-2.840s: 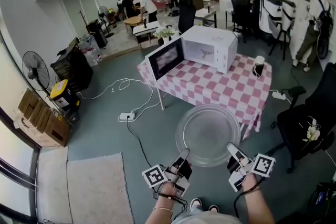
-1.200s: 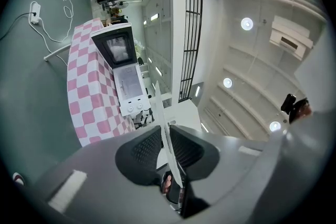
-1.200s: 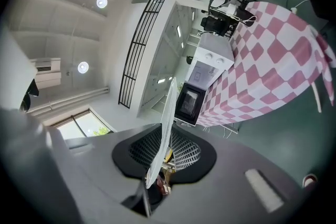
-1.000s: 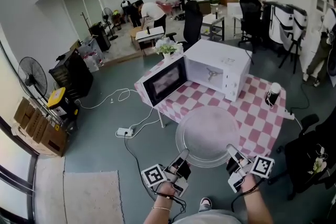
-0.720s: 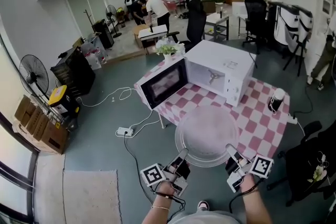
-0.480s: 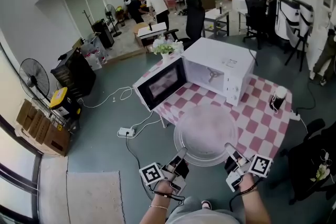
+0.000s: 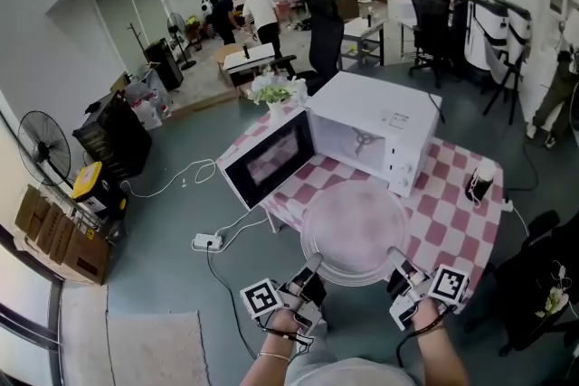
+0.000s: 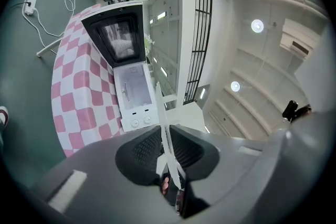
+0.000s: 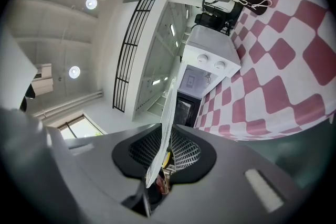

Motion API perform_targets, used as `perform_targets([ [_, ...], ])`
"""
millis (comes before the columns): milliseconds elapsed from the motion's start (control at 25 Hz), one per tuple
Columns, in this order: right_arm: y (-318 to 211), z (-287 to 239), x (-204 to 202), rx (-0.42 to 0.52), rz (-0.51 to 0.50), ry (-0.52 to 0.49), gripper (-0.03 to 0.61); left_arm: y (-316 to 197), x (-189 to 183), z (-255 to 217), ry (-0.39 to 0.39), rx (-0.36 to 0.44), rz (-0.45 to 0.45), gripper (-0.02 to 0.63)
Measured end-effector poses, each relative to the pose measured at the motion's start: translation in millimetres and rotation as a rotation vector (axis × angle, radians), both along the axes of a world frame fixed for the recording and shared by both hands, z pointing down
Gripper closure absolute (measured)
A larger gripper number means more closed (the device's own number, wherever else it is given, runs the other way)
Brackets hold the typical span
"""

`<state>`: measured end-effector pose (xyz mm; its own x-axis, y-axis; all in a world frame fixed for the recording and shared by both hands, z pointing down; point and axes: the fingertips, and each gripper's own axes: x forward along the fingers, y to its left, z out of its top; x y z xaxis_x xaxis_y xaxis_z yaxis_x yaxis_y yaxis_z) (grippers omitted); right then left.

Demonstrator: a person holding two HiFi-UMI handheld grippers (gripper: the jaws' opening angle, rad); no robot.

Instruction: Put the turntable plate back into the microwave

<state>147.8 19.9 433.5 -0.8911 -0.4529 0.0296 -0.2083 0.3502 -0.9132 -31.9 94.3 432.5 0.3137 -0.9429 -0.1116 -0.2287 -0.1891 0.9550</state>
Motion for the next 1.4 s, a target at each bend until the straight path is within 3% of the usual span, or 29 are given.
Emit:
perform_targets([
  [160,-29.7,-1.8,-31.4,0.027,0.024,-0.001,0.52,-36.5,-32.3,1.6,-0.008,-0.009,0.046,0.564],
  [600,-118.1,7.3,-112.9,-0.042,0.172,0.026,0.52,-147.1,-124.3,7.2,-0.017,-0.054,0.164,0.565],
  [1120,-166.0,22.0,-139.4,-0.036,0.3,0.056,0.52,-217.5,-149.0,42.7,0.037,-0.079,0.299,0.565],
  [1400,-184.4,46.1,-140.7,-0.069,0.288,0.061,0.52,-229.6,-148.6,67.6,0.068,-0.117,0.29,0.565],
])
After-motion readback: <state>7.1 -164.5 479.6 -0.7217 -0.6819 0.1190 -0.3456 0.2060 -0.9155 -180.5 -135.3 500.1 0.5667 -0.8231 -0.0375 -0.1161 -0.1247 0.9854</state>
